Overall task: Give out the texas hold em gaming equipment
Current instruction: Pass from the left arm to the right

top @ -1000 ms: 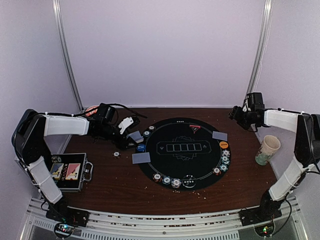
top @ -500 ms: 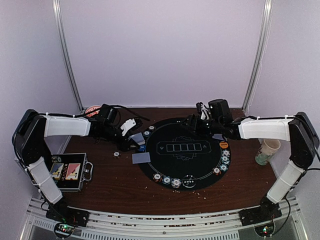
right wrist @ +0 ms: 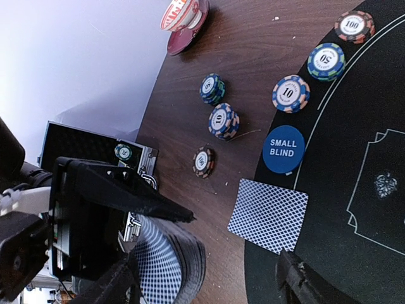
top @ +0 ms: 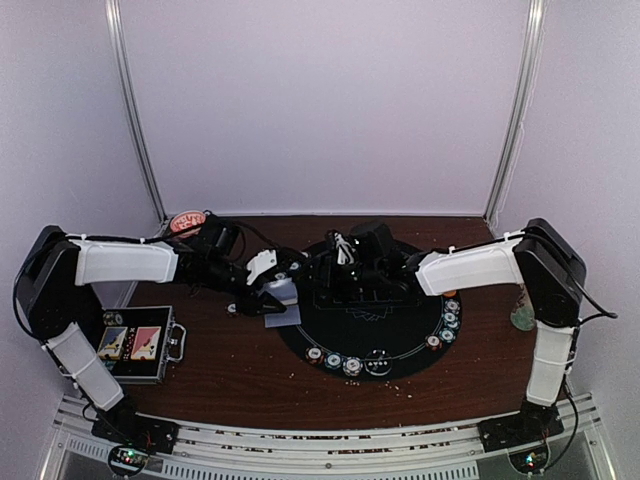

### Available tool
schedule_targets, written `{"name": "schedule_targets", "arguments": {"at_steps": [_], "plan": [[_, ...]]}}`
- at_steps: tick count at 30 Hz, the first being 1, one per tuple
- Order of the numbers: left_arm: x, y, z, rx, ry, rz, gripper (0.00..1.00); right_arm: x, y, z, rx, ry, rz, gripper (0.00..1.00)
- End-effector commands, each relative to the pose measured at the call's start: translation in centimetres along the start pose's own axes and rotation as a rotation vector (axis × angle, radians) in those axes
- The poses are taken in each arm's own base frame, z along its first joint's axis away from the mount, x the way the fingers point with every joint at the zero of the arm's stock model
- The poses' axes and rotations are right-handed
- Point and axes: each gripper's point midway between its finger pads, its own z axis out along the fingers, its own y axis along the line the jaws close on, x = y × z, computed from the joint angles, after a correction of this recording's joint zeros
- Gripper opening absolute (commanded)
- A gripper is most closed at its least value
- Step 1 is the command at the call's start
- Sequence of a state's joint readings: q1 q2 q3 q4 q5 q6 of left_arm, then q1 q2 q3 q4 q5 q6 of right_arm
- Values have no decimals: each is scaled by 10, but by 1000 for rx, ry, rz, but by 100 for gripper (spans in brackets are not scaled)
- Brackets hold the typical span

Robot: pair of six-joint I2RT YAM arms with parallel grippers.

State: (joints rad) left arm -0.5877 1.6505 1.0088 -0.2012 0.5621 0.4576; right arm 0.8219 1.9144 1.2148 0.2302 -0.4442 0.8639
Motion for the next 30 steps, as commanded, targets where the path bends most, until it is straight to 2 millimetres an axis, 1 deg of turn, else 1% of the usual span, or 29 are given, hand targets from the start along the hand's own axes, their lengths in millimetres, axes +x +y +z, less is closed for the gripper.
{"name": "schedule_targets", "arguments": {"at_steps": [1, 6, 10, 15, 20, 23, 30], "plan": [[-17, -14, -7, 28, -59, 84, 59, -1, 17, 15, -54, -7, 4, 74], [-16, -16, -5, 31, -55, 93, 59, 9, 24, 27, -82, 22, 9, 74], [-15, -17, -4, 38, -53, 94, 59, 17, 23, 35, -86, 43, 16, 72], [-15, -19, -3, 44, -50, 101, 59, 24, 19, 43, -95, 69, 30, 68], [-13, -20, -1, 49, -46, 101, 59, 32, 24, 46, -118, 96, 28, 65], [-12, -21, 1, 55, -41, 100, 59, 35, 21, 48, -108, 107, 31, 59], [-12, -22, 0, 54, -39, 105, 59, 37, 9, 47, -55, 110, 27, 47]]}}
